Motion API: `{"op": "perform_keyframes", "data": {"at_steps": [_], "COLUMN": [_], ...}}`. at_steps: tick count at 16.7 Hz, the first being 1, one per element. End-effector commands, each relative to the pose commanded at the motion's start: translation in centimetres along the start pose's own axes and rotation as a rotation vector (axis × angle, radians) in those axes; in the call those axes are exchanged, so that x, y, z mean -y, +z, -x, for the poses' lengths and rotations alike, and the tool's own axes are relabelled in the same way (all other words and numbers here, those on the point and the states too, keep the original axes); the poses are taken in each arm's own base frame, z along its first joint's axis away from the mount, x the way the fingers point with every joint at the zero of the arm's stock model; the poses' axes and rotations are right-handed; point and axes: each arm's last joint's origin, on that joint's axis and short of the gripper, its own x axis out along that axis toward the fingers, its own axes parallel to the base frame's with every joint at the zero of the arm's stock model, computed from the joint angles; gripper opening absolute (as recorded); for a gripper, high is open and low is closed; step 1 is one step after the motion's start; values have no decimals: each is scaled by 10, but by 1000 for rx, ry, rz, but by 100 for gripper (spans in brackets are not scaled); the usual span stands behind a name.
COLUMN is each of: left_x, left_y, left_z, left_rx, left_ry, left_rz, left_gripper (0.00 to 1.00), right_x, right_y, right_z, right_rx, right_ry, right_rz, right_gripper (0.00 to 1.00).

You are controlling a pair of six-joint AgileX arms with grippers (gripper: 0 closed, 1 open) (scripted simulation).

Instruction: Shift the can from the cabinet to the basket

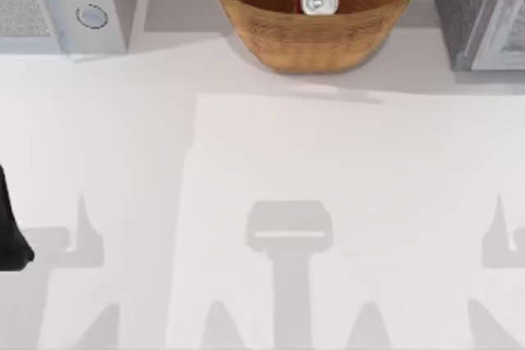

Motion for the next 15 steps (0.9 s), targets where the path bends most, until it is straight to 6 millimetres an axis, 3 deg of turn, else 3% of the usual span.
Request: {"op": "perform_keyframes", "data": {"at_steps": [4, 8, 11, 15], "left_x": [0, 0, 0, 0], "left_y": [0, 0, 0, 0], "left_z": [0, 0, 0, 0], "left_rx": [0, 0, 0, 0], "left_ry": [0, 0, 0, 0], "left_rz": [0, 0, 0, 0], "left_gripper": [100, 100, 100, 100], "right_x": [10, 34, 67, 124], "right_y": [18, 36, 42, 32], "right_z": [-7, -28, -46, -60], "right_rx": [38, 45, 32, 9], "right_ry": [5, 2, -2, -5], "right_rz": [6, 17, 21, 12], "right_gripper": [100, 100, 100, 100]}}
